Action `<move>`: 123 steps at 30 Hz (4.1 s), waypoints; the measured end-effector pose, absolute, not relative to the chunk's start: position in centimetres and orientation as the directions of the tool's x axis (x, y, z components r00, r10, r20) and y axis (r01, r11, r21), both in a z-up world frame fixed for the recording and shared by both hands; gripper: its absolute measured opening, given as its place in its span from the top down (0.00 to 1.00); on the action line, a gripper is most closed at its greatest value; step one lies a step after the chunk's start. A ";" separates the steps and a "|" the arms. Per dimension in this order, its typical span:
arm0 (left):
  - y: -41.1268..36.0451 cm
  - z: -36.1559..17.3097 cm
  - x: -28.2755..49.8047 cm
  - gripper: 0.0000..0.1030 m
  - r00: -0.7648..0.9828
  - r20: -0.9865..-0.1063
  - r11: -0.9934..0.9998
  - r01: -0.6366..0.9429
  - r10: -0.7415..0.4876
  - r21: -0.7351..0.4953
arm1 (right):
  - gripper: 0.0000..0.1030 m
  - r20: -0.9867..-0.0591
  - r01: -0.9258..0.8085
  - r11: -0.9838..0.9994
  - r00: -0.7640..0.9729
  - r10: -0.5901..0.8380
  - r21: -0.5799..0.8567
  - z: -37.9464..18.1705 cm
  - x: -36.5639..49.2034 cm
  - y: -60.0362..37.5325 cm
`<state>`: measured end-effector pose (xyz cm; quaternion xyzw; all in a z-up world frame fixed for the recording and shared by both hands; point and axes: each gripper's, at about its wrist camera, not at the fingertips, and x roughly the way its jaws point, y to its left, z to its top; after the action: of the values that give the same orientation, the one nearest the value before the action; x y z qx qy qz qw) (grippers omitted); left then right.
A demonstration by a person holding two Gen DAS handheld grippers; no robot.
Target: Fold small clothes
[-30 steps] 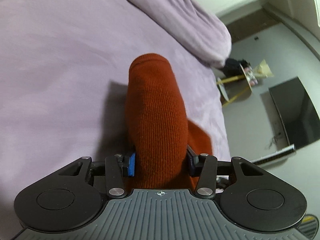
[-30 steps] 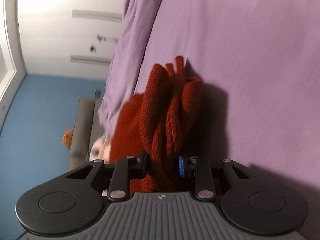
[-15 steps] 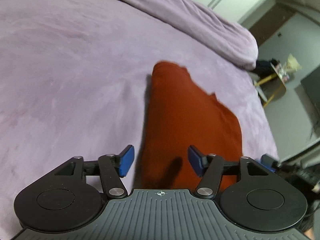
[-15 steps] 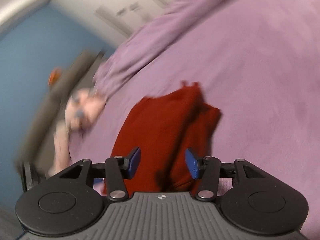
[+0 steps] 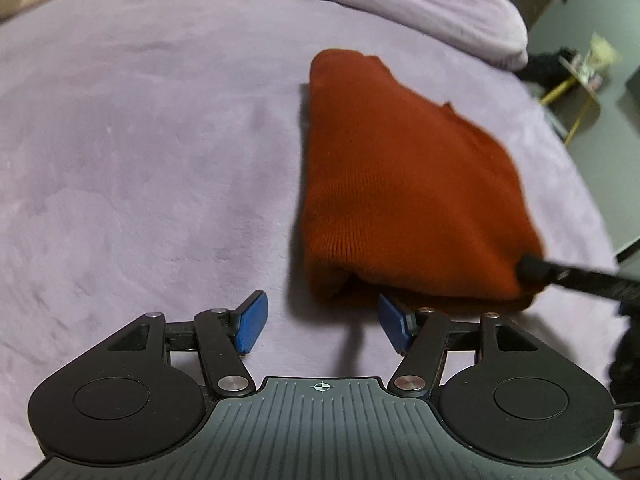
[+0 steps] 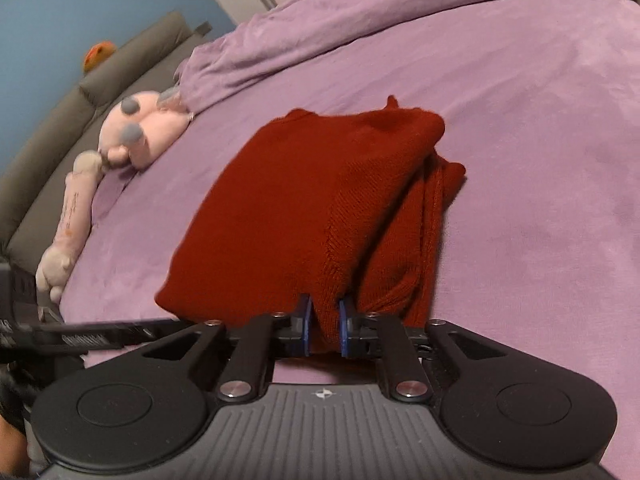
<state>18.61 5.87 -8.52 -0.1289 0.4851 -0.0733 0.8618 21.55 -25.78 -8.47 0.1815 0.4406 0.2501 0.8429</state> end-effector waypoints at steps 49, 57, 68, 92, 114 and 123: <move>8.4 -4.7 18.4 0.32 0.601 -0.797 0.960 -0.184 -0.060 -0.211 | 0.75 -0.665 0.213 0.792 0.686 0.295 0.572 -7.2 17.1 -30.3; 3.6 -4.2 24.1 0.28 0.628 -0.775 0.974 -0.122 -0.074 -0.192 | 0.79 -0.671 0.128 0.811 0.641 0.372 0.571 -6.9 24.8 -24.8; 1.9 -7.2 26.0 0.18 0.593 -0.799 0.975 -0.103 -0.098 -0.195 | 1.00 -0.819 0.251 0.911 0.557 0.142 0.328 -10.9 26.4 -27.7; -0.9 -7.6 39.9 0.19 0.552 -0.833 0.998 -0.059 0.036 0.004 | 0.94 -0.849 0.075 0.981 0.515 0.115 0.178 -9.0 38.9 -18.7; 1.3 -8.9 20.6 0.08 0.454 -0.871 0.968 -0.065 -0.186 -0.241 | 0.29 -0.803 -0.014 0.995 0.589 0.086 0.096 -8.6 18.1 -20.6; 1.1 -5.7 14.0 0.07 0.503 -0.864 1.000 -0.031 0.020 0.005 | 0.04 -0.847 -0.076 0.994 0.521 0.108 0.080 -5.7 10.9 -19.5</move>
<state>13.96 1.14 -5.74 -0.0052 0.4981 0.0146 0.8670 10.87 -19.45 -5.74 0.0166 0.4867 0.0526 0.8718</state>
